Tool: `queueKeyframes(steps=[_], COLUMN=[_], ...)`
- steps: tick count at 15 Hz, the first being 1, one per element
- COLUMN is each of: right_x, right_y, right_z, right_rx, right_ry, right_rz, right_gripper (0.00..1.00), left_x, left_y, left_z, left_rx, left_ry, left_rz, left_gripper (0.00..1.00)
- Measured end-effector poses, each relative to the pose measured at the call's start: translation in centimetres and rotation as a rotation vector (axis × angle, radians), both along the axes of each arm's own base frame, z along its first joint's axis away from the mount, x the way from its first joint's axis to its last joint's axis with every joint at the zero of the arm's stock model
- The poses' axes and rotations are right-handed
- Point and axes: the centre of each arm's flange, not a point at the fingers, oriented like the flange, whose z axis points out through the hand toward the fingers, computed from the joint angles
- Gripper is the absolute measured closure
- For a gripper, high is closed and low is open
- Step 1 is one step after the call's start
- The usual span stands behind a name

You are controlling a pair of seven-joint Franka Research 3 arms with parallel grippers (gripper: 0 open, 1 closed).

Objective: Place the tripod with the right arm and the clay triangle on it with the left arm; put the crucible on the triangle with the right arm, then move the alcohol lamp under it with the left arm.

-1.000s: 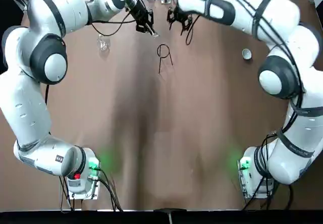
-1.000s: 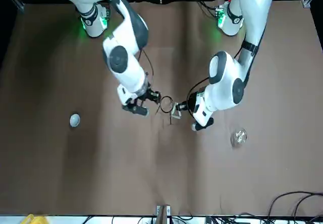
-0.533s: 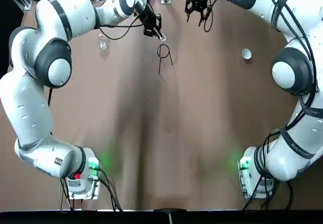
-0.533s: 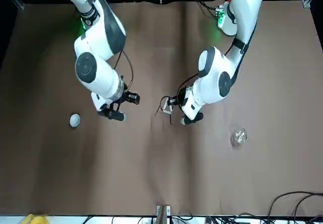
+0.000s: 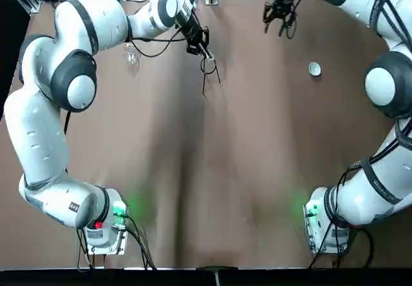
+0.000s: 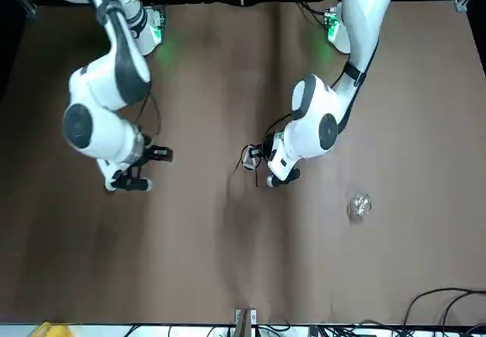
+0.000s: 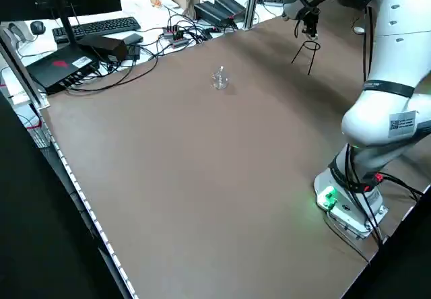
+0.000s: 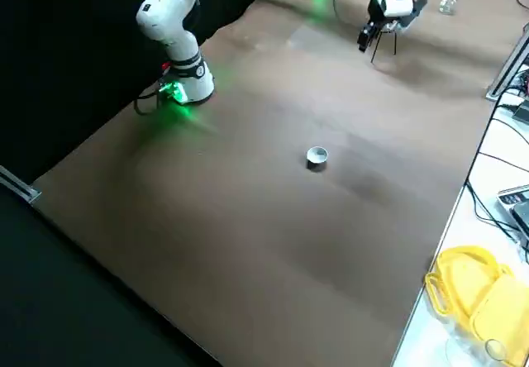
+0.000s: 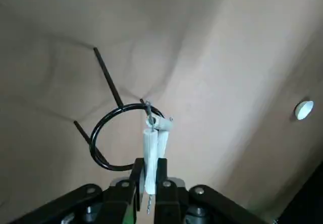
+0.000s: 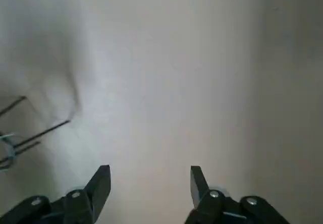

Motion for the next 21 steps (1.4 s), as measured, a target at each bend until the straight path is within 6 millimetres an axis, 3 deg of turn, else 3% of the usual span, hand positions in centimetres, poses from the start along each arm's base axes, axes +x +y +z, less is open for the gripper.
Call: queueKeyframes(steps=[2,3,4,16,17,20,21], right_x=[0.3,0.4,0.3,-1.2,-1.2,-1.0,-1.0], right_y=[-3.9,-7.2,-8.6,-22.1,-23.0,-24.2,-24.4], right_z=[-1.3,-2.9,-3.6,-7.9,-7.9,-8.2,-8.5], right_rx=[-0.02,-0.046,-0.05,0.053,0.057,0.055,0.052], right_ry=[0.014,0.031,0.041,0.085,0.079,0.052,0.04], right_rz=[0.024,0.049,0.064,0.267,0.271,0.264,0.258], right_gripper=[0.28,0.28,0.28,0.28,0.28,0.28,0.28], left_x=[-0.1,-0.3,-0.4,-0.8,-0.8,-0.9,-1.0], left_y=[0.0,0.1,0.2,0.9,0.9,0.7,0.7], left_z=[-0.5,-0.7,-0.8,-1.4,-1.4,-1.4,-1.4], left_rx=[0.004,0.009,0.013,0.059,0.059,0.064,0.065], left_ry=[0.013,0.029,0.038,0.076,0.077,0.088,0.091], left_rz=[-0.005,-0.013,-0.02,-0.071,-0.07,-0.054,-0.051], left_gripper=[0.87,0.87,0.87,0.87,0.83,0.56,0.55])
